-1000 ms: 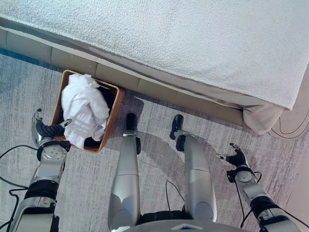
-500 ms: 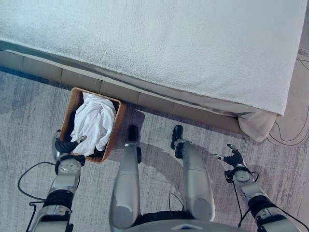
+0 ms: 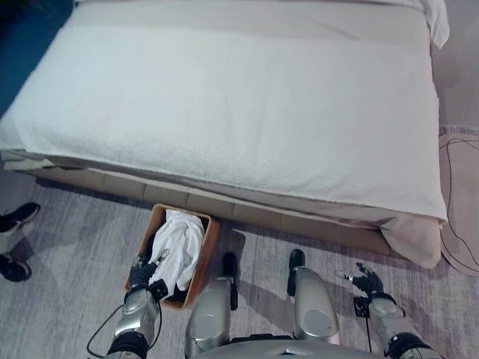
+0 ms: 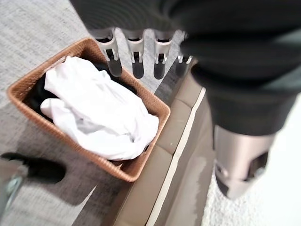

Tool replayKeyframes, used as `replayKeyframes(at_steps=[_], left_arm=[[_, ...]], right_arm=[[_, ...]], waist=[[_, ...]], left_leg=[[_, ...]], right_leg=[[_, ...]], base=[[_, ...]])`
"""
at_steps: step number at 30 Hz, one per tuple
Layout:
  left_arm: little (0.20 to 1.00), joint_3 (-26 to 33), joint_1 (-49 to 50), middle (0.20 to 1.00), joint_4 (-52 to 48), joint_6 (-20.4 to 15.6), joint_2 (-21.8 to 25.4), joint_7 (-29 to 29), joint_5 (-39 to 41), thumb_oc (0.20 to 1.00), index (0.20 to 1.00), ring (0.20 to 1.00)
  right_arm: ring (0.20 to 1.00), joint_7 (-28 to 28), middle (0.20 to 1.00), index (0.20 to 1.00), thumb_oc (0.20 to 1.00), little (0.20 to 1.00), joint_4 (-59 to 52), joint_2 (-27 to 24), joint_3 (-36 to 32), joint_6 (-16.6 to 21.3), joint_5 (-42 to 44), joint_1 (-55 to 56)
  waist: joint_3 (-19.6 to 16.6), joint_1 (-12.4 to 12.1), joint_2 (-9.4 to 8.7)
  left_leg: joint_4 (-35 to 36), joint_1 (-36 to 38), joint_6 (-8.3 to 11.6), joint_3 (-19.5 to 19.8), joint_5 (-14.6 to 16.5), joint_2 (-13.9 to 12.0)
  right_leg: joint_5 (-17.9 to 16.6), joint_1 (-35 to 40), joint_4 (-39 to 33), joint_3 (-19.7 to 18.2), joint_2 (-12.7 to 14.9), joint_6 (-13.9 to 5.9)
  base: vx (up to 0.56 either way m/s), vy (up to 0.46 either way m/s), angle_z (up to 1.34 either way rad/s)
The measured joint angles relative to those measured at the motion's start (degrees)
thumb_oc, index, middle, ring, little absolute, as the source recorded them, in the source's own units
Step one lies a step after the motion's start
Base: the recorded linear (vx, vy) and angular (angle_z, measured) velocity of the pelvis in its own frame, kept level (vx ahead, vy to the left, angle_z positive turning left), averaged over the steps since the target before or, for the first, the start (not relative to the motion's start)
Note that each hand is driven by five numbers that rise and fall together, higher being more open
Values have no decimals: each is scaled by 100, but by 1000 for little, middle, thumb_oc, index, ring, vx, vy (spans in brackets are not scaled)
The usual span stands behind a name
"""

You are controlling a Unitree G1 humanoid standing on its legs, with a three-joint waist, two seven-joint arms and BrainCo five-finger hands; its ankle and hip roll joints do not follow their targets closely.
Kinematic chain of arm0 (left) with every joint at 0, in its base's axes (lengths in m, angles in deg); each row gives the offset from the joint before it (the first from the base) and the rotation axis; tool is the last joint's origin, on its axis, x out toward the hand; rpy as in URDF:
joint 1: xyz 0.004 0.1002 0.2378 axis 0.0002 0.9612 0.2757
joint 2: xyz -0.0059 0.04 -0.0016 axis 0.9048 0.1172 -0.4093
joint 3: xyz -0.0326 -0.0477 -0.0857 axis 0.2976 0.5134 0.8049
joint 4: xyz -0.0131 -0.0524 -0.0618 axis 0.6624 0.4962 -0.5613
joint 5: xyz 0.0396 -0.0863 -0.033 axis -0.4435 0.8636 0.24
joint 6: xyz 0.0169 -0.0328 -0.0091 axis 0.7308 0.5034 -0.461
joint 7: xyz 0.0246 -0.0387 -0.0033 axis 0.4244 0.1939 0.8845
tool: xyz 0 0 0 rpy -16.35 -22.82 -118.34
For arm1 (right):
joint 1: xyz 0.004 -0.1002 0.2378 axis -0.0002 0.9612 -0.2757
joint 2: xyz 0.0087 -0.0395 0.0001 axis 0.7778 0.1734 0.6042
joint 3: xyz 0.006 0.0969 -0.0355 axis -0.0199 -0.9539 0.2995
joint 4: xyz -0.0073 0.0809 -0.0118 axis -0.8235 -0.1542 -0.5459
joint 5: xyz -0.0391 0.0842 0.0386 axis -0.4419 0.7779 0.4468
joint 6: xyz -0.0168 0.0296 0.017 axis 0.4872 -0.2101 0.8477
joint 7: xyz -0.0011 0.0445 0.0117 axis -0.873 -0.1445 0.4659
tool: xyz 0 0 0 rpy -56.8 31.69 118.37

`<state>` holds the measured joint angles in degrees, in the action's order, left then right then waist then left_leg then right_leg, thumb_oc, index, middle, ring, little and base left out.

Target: Pick up clothes into the bucket

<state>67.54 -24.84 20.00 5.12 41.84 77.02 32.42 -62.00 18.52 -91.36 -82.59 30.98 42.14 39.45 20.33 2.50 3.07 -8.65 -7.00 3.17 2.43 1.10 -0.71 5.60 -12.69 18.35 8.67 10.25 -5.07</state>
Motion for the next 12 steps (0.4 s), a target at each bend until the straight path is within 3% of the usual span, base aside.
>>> replayKeyframes(at_steps=[2, 4, 12], left_arm=[[1000, -161, 53, 1000, 326, 24, -20, -116, -156, 1000, 1000, 1000], [1000, -397, 149, 1000, 722, 74, -53, -265, -551, 1000, 1000, 1000], [1000, -902, 372, 1000, 1319, 271, -196, -587, -1427, 1000, 1000, 1000]], right_arm=[[1000, 99, 1000, 1000, 1000, 1000, 157, 33, 17, -2, -111, 67], [1000, 183, 1000, 1000, 1000, 1000, 472, 46, 15, -20, -248, 118], [1000, 256, 1000, 1000, 1000, 1000, 895, 155, 11, -34, -323, 211]], waist=[[-193, 1, -10], [-636, -12, -39], [-1273, -28, -162]], left_leg=[[201, 306, 12, -1, -50, -50], [362, 452, 13, 0, -49, -144], [625, 848, 36, -82, -49, -285]], right_leg=[[-15, 311, -208, 48, -79, -6], [5, 476, -379, 114, -126, -18], [-18, 880, -772, 122, -291, -14]], base=[[93, -56, -2], [106, -56, 2], [68, -26, -4]])
